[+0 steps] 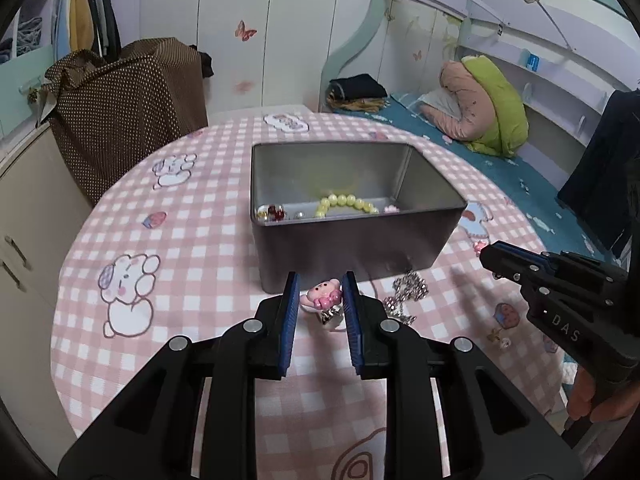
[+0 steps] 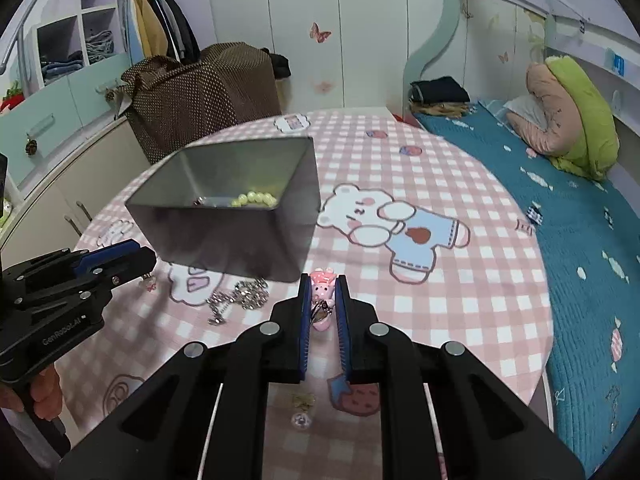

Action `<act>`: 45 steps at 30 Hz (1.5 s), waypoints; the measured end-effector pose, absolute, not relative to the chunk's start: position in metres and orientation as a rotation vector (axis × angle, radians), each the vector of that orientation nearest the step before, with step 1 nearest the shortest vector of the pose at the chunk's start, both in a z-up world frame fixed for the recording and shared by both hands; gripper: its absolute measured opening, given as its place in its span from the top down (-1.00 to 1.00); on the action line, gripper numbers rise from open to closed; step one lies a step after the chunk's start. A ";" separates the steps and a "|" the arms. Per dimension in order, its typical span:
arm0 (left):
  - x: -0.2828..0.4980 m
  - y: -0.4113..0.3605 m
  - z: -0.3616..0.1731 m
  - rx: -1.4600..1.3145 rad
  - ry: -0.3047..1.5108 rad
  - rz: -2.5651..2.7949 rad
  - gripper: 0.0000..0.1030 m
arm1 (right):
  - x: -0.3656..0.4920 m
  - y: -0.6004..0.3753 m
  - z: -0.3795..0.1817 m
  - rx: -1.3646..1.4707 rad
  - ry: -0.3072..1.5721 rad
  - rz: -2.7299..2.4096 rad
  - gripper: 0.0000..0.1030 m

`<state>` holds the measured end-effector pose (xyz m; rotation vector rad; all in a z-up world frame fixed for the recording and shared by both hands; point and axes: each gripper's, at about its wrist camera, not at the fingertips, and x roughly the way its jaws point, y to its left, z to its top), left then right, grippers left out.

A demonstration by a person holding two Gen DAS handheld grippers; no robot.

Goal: Organize jewelry
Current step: 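Lower both pink charms into the tin and open both tools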

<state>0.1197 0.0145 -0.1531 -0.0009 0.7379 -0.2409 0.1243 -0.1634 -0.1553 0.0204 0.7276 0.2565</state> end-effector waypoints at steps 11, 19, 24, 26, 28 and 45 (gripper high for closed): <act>0.115 0.015 -0.121 0.007 0.651 -0.230 0.58 | 0.121 -0.152 -0.122 0.002 0.626 0.280 0.78; 0.118 0.016 -0.105 -0.010 0.603 -0.223 0.58 | 0.126 -0.141 -0.105 -0.002 0.580 0.311 0.78; 0.125 0.015 -0.095 -0.018 0.579 -0.224 0.58 | 0.135 -0.132 -0.101 -0.013 0.566 0.327 0.78; 0.131 0.013 -0.094 -0.016 0.574 -0.227 0.57 | 0.139 -0.129 -0.100 -0.016 0.563 0.332 0.78; 0.136 0.012 -0.094 -0.014 0.574 -0.229 0.57 | 0.145 -0.127 -0.101 -0.017 0.566 0.339 0.78; 0.193 0.017 -0.118 -0.057 0.662 -0.223 0.57 | 0.188 -0.119 -0.121 -0.014 0.636 0.357 0.77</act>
